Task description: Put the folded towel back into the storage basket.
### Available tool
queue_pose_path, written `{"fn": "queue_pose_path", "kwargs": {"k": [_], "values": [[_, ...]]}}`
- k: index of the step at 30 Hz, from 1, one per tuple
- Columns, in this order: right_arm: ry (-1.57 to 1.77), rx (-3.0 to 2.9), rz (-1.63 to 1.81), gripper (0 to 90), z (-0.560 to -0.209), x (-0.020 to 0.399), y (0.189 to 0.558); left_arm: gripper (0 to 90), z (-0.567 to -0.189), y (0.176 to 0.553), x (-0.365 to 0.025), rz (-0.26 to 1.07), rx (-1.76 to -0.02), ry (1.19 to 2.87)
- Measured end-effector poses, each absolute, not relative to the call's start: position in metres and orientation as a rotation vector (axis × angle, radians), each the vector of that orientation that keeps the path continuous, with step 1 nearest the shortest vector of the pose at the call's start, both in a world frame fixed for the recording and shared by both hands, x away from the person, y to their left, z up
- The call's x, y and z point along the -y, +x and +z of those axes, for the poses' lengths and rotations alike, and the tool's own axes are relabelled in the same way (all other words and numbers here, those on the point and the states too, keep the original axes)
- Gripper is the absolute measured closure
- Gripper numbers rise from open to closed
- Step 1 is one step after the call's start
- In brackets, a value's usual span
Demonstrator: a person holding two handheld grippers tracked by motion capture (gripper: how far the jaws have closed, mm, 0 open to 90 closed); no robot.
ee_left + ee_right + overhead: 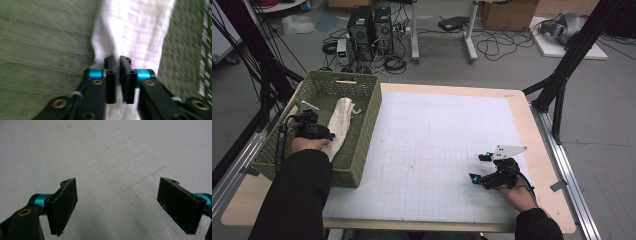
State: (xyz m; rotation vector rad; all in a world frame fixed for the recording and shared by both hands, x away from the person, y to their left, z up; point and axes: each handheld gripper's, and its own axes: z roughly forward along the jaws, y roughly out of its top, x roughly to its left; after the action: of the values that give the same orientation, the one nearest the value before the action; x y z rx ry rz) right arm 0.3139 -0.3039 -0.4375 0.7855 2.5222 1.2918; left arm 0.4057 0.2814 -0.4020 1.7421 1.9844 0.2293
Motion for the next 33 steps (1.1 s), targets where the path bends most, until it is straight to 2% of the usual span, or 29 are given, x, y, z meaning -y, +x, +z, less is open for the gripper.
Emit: {"fn": "queue_pose_path", "kwargs": {"k": [5,9,16,20,23,26,33], "values": [[0.786,-2.521,1.288,15.8,-0.437,0.304,0.314,62.4,-0.395,0.403,-0.279,0.285,-1.883,1.724],[0.788,-2.519,1.293,15.8,-0.437,0.304,0.313,56.9,-0.388,0.401,-0.277,0.311,-1.811,1.706],[0.793,-2.504,1.303,15.8,-0.434,0.306,0.312,60.6,-0.393,0.402,-0.275,0.269,-1.847,1.759],[0.791,-2.5,1.307,15.8,-0.434,0.307,0.311,59.4,-0.391,0.403,-0.273,0.274,-1.806,1.771],[0.794,-2.499,1.308,15.8,-0.434,0.307,0.312,60.0,-0.395,0.404,-0.271,0.222,-1.792,1.817],[0.785,-2.494,1.312,15.8,-0.434,0.306,0.312,61.6,-0.407,0.406,-0.268,0.124,-1.864,1.909],[0.785,-2.494,1.315,15.8,-0.433,0.307,0.311,62.7,-0.405,0.406,-0.265,0.131,-1.811,1.93]]}}
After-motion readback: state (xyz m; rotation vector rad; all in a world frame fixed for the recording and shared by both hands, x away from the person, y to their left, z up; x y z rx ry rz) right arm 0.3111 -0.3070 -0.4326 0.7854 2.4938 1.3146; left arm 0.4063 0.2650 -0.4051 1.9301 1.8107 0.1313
